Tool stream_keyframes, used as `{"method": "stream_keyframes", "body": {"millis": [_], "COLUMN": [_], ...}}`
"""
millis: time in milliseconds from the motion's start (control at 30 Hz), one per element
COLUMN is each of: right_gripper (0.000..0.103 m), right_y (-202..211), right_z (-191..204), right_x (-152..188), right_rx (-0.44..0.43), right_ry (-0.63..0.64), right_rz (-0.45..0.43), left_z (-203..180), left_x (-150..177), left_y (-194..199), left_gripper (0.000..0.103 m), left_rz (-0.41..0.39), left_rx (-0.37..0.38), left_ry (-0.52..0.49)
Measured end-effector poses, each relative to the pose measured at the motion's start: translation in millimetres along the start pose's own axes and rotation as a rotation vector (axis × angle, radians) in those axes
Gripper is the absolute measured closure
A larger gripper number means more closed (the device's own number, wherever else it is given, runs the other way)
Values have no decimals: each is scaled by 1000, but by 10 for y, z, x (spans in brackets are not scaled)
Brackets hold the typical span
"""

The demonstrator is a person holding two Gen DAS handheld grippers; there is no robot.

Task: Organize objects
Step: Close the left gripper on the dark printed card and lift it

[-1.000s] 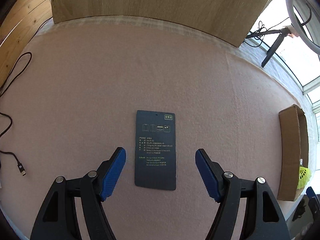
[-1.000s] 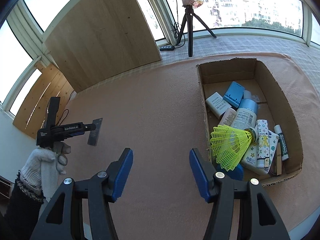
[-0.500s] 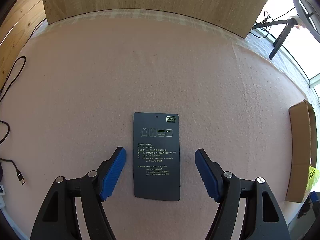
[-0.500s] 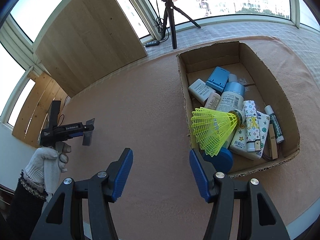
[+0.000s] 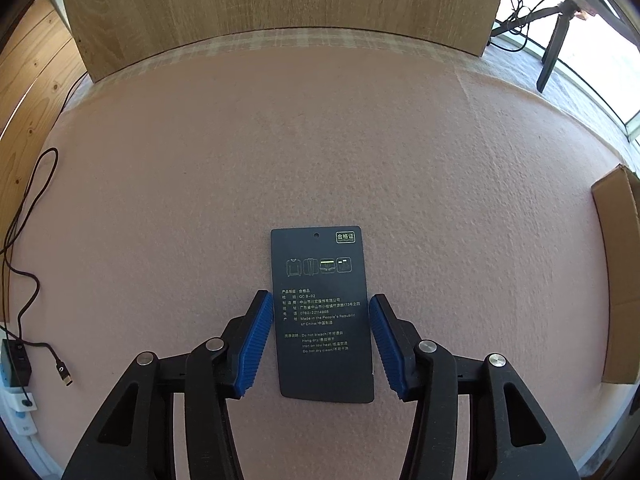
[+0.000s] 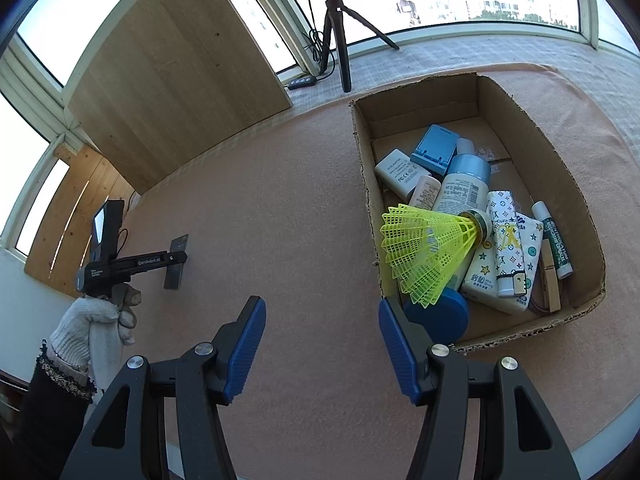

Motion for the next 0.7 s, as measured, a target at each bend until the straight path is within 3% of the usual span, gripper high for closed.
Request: {"method": "stream_keyframes", "body": {"millis": [400,700], "right_gripper": [48,48], "right_y": [0,88], "right_z": [-71,-177], "right_x": [23,108], "right_rx": [25,111], "right_ry": [24,90], "right_rz": [-17,-66], "left_z": [-322,-1378], "left_x": [111,37], "left_y": [195,361], "left_gripper": [50,50], "left_rz": [-22,-62], "left_rx": [37,137], "left_ry": [-31,-177]}}
Point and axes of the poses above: each gripper's, at about its wrist camera, not at the fingertips, and y roughly against the way its jaws point, z to its left, x to its underside, the point moved 6 cm from there along -y, roughly the way its jaws point, and after that the axes turned 15 degrees about x, right-handed, at the moved point
